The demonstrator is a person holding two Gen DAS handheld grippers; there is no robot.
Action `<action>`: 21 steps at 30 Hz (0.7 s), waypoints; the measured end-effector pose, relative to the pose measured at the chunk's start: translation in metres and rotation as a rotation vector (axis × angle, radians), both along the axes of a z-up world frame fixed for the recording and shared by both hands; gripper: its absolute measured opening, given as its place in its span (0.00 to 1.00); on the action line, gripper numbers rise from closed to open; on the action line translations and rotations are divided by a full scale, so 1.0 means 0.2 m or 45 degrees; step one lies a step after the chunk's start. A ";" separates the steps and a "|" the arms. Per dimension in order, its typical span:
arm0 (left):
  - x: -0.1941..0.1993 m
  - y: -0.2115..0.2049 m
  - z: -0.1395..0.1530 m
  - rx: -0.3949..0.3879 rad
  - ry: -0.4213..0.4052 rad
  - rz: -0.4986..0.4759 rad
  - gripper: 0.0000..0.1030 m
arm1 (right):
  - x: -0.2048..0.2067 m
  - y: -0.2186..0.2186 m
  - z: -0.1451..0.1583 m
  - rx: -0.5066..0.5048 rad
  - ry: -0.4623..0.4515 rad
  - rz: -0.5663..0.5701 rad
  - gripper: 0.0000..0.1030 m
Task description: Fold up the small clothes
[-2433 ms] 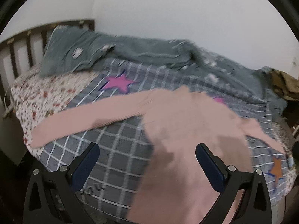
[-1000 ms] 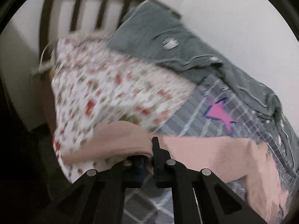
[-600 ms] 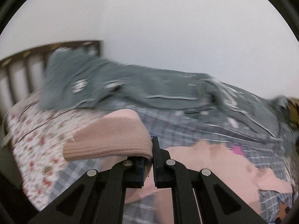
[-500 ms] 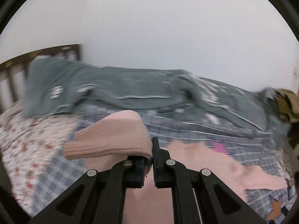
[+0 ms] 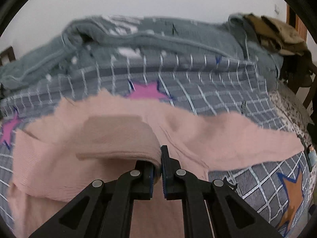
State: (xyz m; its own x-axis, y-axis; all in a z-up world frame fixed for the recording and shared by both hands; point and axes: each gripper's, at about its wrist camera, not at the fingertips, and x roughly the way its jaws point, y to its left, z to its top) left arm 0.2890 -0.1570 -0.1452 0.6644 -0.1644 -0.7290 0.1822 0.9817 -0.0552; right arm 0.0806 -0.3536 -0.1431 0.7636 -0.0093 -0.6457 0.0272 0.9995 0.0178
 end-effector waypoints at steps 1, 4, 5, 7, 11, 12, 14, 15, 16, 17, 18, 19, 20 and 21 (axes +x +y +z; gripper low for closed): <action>0.01 0.01 -0.02 -0.011 0.029 0.001 0.08 | 0.01 0.00 -0.01 -0.004 0.009 0.002 0.96; 0.04 0.05 -0.04 -0.034 0.113 0.024 0.23 | 0.03 0.01 -0.05 0.009 0.029 0.018 0.96; 0.02 0.08 -0.03 -0.052 0.122 0.032 0.32 | 0.04 0.03 -0.05 0.017 0.035 0.025 0.96; -0.01 0.16 0.01 -0.072 0.095 0.058 0.38 | 0.06 0.07 -0.06 0.029 0.044 0.048 0.96; -0.08 0.38 0.09 -0.107 0.069 0.137 0.39 | 0.04 0.18 -0.06 0.027 0.040 0.117 0.96; -0.12 0.46 0.11 -0.114 0.063 0.165 0.43 | 0.03 0.20 -0.07 0.030 0.037 0.130 0.96; -0.20 0.61 0.14 -0.119 0.041 0.223 0.73 | 0.01 0.26 -0.07 0.050 0.040 0.170 0.96; -0.26 0.70 0.16 -0.130 0.004 0.263 0.82 | 0.00 0.29 -0.07 0.061 0.048 0.188 0.94; -0.33 0.77 0.18 -0.139 -0.035 0.292 0.82 | -0.01 0.31 -0.07 0.072 0.057 0.207 0.90; -0.41 0.86 0.19 -0.138 -0.063 0.319 0.82 | -0.03 0.34 -0.08 0.081 0.066 0.221 0.88; -0.45 0.91 0.19 -0.131 -0.063 0.334 0.82 | -0.04 0.36 -0.08 0.082 0.069 0.223 0.88; -0.50 0.97 0.19 -0.124 -0.055 0.355 0.82 | -0.06 0.39 -0.09 0.080 0.068 0.226 0.86; -0.58 1.05 0.17 -0.127 -0.047 0.375 0.82 | -0.08 0.41 -0.10 0.081 0.066 0.234 0.83; -0.62 1.10 0.15 -0.136 -0.039 0.382 0.82 | -0.10 0.43 -0.11 0.086 0.069 0.241 0.81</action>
